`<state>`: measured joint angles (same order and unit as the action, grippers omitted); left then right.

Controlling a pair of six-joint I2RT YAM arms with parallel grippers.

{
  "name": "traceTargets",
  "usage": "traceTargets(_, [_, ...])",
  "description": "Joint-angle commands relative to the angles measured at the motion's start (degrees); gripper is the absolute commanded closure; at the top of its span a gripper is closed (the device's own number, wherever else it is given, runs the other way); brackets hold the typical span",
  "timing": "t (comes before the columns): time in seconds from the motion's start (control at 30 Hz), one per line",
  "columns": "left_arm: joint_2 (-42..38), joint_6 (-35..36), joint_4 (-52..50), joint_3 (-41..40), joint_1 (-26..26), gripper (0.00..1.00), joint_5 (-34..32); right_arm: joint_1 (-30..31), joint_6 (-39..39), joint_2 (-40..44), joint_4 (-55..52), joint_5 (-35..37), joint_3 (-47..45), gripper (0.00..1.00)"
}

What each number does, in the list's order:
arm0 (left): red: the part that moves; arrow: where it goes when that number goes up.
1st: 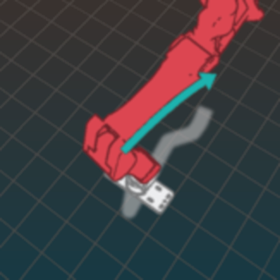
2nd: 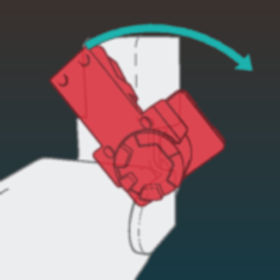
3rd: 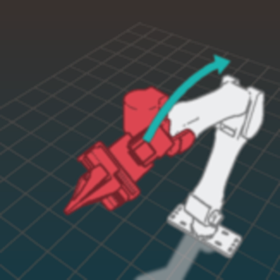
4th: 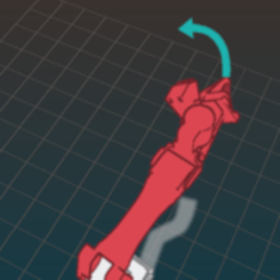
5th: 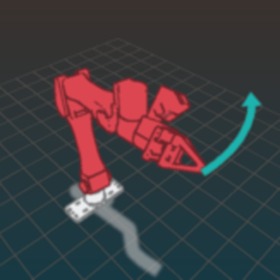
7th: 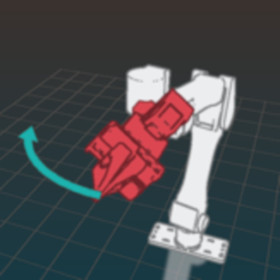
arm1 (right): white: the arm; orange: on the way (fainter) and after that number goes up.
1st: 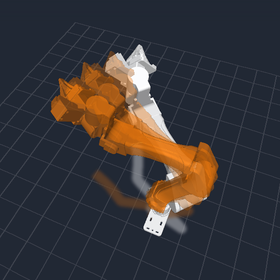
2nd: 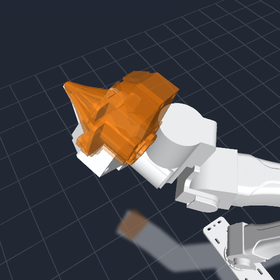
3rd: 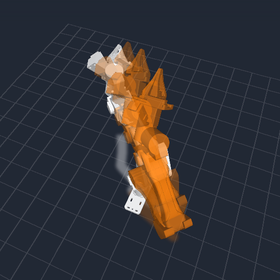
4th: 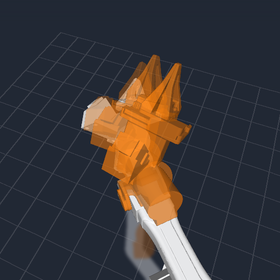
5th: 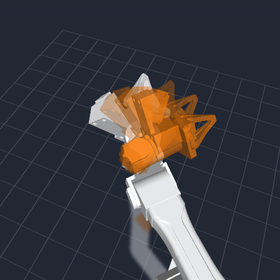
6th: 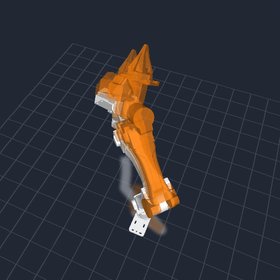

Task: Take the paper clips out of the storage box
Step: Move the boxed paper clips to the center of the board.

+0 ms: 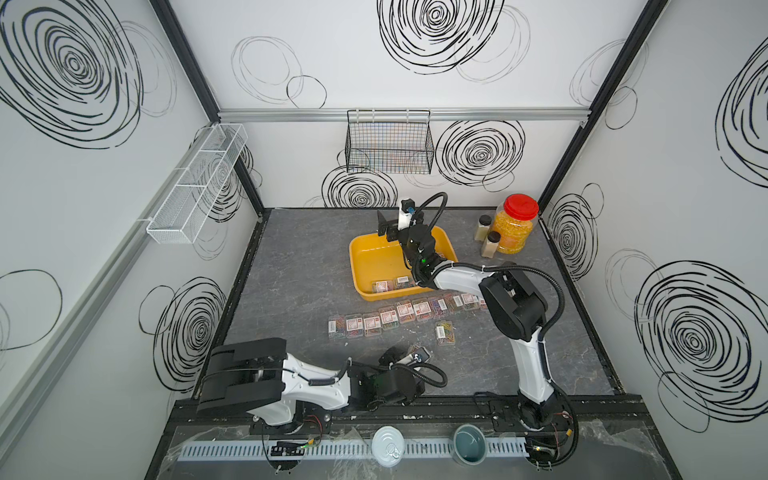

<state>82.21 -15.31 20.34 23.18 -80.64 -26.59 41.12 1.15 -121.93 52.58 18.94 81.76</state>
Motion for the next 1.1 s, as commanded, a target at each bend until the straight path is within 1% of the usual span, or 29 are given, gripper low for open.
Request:
traceTargets(0.0, [-2.04, -0.15, 4.69, -1.96, -0.3, 0.1, -1.13, 0.14, -1.53, -0.81, 0.36, -0.42, 2.14, 0.0])
traceTargets(0.07, [-2.49, -0.24, 4.84, -2.36, -0.35, 0.1, -0.95, 0.24, -1.6, -0.2, -0.76, -0.48, 1.78, 0.0])
traceTargets(0.2, [-1.87, -0.1, 5.01, -1.98, -0.34, 0.1, -1.0, 0.28, -1.11, 3.05, 1.71, -0.33, -1.62, 0.0])
traceTargets(0.3, [0.35, -0.16, 4.67, -0.72, -0.55, 0.1, -1.16, 0.04, 0.23, 6.34, 2.2, 1.89, -4.34, 0.0])
traceTargets(0.47, [4.4, -0.2, 4.43, 1.48, -0.71, 0.1, -1.67, -1.75, 5.01, 12.77, 2.18, 2.83, -10.48, 0.0])
traceTargets(0.6, [5.49, -0.35, 3.12, 2.57, -0.48, 0.09, -1.94, -4.52, 9.69, 18.07, 2.43, 2.3, -16.14, 0.0])
traceTargets(0.73, [6.11, -0.95, 0.31, 4.39, 1.2, 0.08, -1.52, -7.74, 14.76, 22.6, 2.62, 1.8, -21.26, 0.0])
traceTargets(0.83, [7.62, -0.68, -0.57, 6.08, 4.39, 0.11, 4.87, -9.92, 18.34, 25.38, 2.12, 0.66, -24.31, 0.0])
traceTargets(0.87, [8.48, -0.91, -1.18, 6.87, 5.31, 0.11, 5.87, -10.41, 19.29, 26.21, 1.84, 0.67, -25.28, 0.0])
traceTargets(0.93, [10.32, -1.53, -2.5, 8.47, 6.15, 0.14, 5.54, -11.45, 21.13, 27.97, 1.77, 0.95, -27.33, 0.0])
traceTargets(1.07, [13.68, -2.66, -5.41, 11.34, 7.26, 0.13, 3.19, -13.2, 23.67, 30.9, 2.79, 1.13, -31.44, 0.0])
